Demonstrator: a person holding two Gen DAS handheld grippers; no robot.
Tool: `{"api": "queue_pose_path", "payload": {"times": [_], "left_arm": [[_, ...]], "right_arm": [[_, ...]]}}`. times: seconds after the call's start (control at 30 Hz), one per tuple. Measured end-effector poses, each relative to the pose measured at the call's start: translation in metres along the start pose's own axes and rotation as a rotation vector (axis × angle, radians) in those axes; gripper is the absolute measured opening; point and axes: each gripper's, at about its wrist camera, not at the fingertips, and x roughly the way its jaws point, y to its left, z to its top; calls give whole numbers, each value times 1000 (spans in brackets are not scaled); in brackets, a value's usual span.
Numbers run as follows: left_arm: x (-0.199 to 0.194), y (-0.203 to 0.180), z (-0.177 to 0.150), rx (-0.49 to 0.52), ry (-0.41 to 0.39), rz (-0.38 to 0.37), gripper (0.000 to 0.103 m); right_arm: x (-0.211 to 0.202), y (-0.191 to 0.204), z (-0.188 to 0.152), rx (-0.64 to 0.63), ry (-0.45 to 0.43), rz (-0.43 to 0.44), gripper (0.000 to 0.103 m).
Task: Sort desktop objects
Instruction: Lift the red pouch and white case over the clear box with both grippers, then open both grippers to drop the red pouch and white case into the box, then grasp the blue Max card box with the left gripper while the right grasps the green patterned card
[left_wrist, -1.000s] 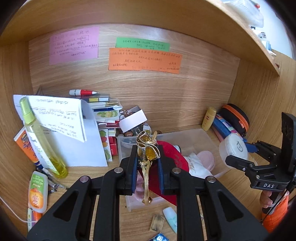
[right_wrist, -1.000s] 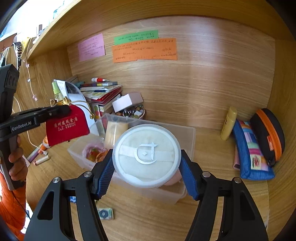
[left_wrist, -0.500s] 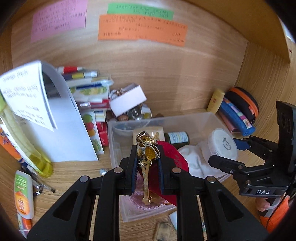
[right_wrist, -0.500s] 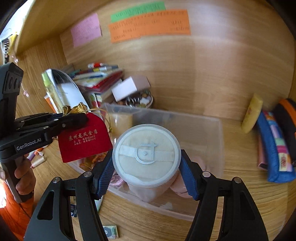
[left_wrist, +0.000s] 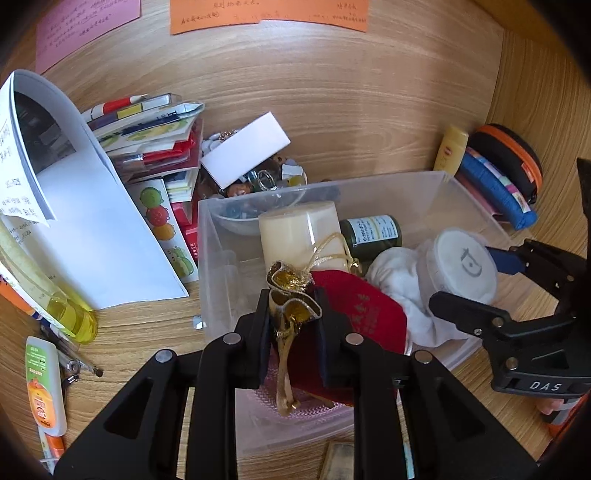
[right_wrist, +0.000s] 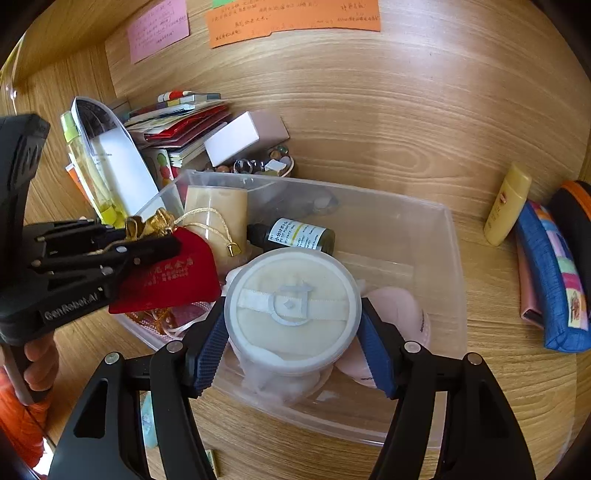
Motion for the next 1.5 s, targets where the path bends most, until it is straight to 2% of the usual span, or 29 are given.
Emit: {"api": "queue_pose_path", "payload": {"times": [0.07, 0.2, 0.27, 0.4, 0.47, 0.6, 0.7, 0.73, 0.8, 0.93, 1.07, 1.27, 1.5], "left_arm": [[-2, 0, 0, 3, -9, 3, 27], [-12, 2, -1, 1, -48, -12, 53], [-21, 0, 0, 9, -84, -23, 59], [-35, -10, 0, 41, -143, 5, 59], [-41, -11, 0, 44, -154, -3, 60], [-55, -11, 0, 44, -192, 2, 72], [-65, -8, 1, 37, -211, -9, 74], [-68, -7, 1, 32, -216, -16, 76], [-75, -4, 0, 23, -231, -18, 82], [-91, 1, -4, 12, -267, 3, 83], [-103, 5, -13, 8, -288, 14, 92], [-114, 12, -29, 5, -271, 30, 94], [-112, 23, -52, -17, -195, 34, 95]], "right_arm": [[-1, 0, 0, -1, -4, -9, 63], [-3, 3, 1, -17, -14, -26, 64], [-5, 4, 0, -22, -21, -27, 64], [-9, 4, 2, -25, -45, -32, 65], [-11, 2, 3, -19, -55, -28, 68], [-14, 2, 5, -21, -62, -23, 70], [-20, 4, 7, -29, -74, -33, 71], [-23, 5, 9, -29, -81, -40, 73], [-29, 6, 10, -28, -94, -48, 83], [-43, 11, 12, -46, -113, -57, 83], [-52, 19, 10, -74, -110, -74, 83], [-61, 28, -2, -101, -98, -87, 83], [-68, 34, -18, -107, -52, -74, 84]]}}
